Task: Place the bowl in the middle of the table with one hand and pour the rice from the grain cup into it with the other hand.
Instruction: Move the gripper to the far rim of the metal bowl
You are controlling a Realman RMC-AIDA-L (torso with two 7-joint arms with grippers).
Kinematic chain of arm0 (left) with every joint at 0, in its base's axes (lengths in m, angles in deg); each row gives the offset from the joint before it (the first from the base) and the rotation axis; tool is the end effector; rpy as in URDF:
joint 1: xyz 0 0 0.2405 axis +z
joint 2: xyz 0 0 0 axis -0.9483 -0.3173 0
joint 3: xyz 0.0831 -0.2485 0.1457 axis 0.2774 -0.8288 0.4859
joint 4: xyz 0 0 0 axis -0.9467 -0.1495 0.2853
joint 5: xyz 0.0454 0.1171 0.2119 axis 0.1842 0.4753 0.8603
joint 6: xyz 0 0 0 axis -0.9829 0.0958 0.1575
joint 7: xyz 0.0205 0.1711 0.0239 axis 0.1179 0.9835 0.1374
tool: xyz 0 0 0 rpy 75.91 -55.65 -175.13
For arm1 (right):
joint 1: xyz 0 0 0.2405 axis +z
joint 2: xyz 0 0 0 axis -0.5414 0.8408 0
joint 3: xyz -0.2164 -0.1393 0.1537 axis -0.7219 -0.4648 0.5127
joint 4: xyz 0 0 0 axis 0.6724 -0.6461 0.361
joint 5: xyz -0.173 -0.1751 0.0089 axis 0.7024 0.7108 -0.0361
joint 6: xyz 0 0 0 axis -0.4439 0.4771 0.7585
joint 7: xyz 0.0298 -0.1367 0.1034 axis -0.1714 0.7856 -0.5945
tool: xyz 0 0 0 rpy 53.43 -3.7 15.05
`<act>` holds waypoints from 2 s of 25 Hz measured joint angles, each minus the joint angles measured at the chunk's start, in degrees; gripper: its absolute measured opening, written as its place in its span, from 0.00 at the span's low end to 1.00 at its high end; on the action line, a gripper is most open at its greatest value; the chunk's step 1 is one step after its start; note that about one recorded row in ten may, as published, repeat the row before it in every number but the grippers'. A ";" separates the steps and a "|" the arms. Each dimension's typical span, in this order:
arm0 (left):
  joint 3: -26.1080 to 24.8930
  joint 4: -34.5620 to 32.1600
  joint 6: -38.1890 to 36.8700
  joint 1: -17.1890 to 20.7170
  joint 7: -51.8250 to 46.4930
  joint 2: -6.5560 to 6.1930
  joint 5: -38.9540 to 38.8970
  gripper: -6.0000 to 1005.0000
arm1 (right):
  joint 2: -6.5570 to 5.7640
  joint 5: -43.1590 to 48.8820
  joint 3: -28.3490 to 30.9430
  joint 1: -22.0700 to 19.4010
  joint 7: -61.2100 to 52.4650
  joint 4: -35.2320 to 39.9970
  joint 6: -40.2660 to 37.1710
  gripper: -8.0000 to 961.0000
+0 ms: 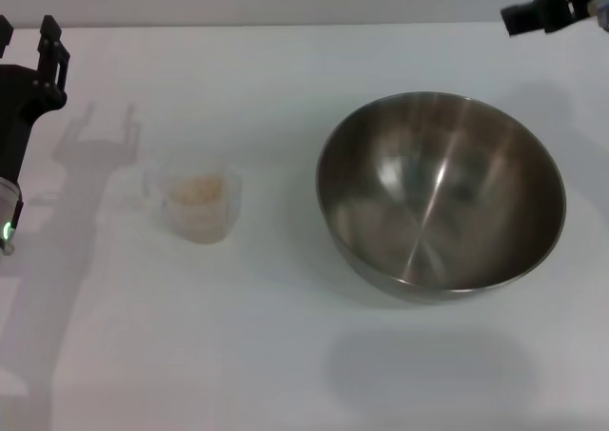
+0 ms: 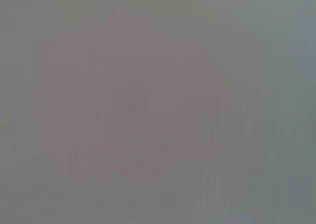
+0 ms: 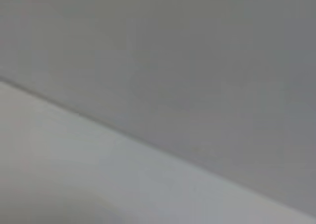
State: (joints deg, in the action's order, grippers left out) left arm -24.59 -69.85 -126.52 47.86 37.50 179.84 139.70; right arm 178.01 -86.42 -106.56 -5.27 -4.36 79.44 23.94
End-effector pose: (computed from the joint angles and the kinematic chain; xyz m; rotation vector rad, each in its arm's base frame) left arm -0.3482 0.3900 -0.0526 -1.5128 -0.4628 -0.8588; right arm 0.1428 0.4158 0.0606 -2.0727 0.8277 -0.1522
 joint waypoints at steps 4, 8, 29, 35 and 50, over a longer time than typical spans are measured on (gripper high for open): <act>0.03 -0.02 -0.04 0.00 0.00 0.00 -0.01 0.52 | -0.08 -0.23 0.54 1.32 0.51 -2.20 5.03 0.78; -0.10 0.00 -0.13 0.00 0.00 0.00 -0.01 0.52 | 0.00 -0.13 0.53 0.85 0.95 -5.26 6.74 0.78; -0.12 -0.11 -0.12 0.02 0.00 0.00 -0.01 0.52 | 0.19 -2.25 -1.82 -0.54 3.04 -25.43 -5.20 0.77; -0.11 -0.11 -0.36 0.08 0.00 0.00 -0.01 0.52 | 0.11 -2.52 -1.99 -0.66 3.99 -25.71 -6.92 0.67; -0.12 -0.11 -0.45 0.00 0.00 -0.09 -0.01 0.52 | 0.25 -2.66 -2.21 1.04 4.59 -27.09 -7.58 0.14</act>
State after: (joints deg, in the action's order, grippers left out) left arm -24.72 -69.95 -126.97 47.86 37.50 179.75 139.70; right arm 178.25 -89.09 -108.77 -4.22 0.23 52.35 16.36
